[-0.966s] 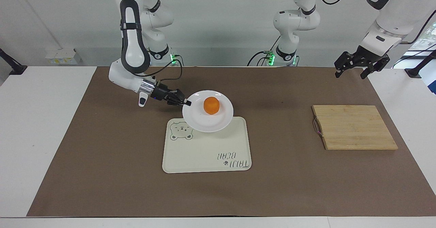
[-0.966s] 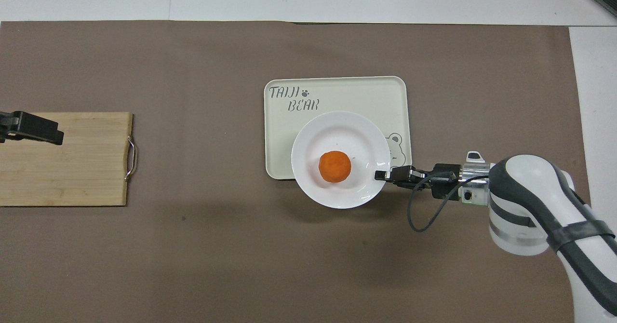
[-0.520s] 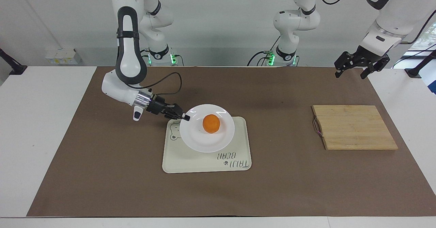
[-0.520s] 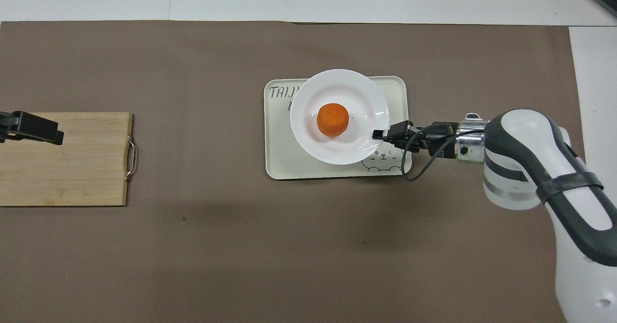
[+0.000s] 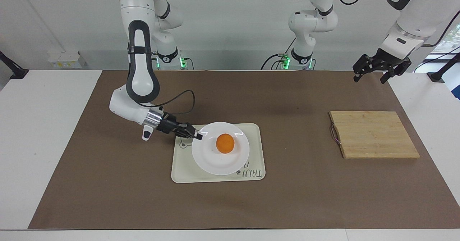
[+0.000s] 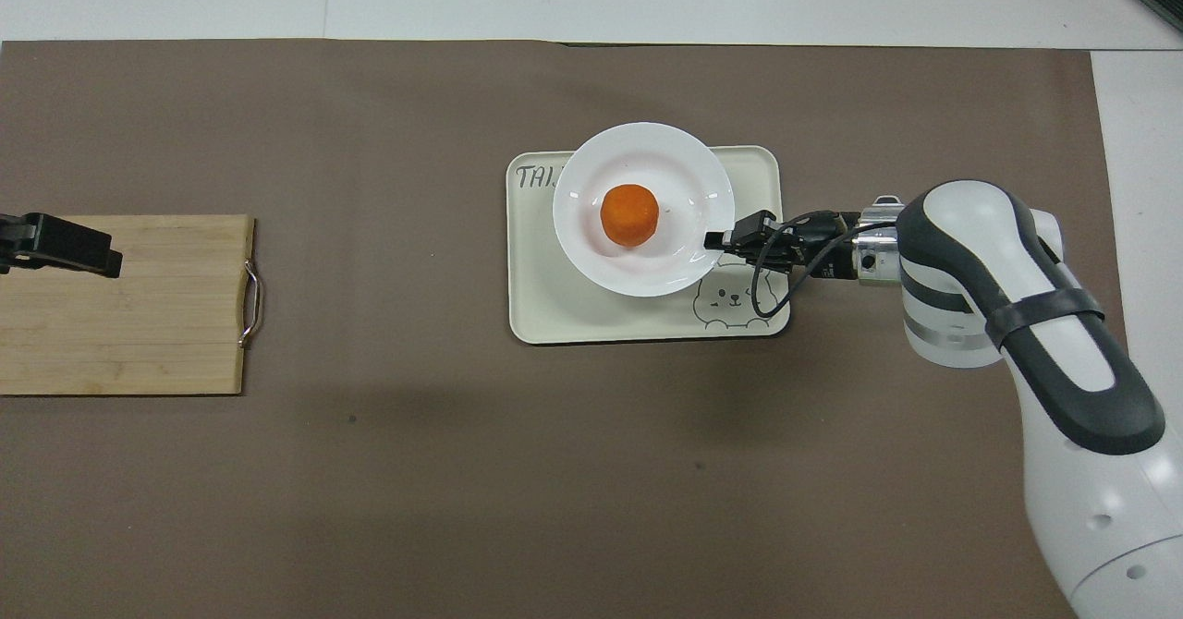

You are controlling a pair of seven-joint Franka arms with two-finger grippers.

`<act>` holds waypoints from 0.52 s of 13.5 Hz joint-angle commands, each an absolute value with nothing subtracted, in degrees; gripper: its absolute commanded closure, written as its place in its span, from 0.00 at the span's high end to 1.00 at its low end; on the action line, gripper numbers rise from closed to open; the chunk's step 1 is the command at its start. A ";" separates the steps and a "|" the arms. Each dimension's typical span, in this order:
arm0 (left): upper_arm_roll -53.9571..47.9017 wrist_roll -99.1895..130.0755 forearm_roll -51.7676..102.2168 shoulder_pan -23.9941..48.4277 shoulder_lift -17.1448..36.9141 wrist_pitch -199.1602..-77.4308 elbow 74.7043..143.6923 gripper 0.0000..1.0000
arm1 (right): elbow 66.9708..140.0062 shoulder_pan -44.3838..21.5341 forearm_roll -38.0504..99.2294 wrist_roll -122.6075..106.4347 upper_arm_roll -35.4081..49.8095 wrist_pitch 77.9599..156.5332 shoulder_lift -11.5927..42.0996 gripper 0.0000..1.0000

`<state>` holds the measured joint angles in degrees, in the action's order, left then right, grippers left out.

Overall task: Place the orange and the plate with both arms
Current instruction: 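Adjust the plate on the tray with the right gripper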

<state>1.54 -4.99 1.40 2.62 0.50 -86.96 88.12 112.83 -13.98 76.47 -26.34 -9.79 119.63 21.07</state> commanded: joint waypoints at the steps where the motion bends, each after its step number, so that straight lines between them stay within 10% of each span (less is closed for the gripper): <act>1: 1.23 -4.57 1.41 2.11 -0.09 -86.22 88.42 1.00 | 112.32 -13.71 75.67 -27.42 -9.58 119.61 22.85 0.00; 7: 1.23 -4.57 1.41 2.11 -0.09 -86.22 88.42 1.00 | 115.48 -15.47 75.85 -27.33 -9.67 119.62 21.80 0.00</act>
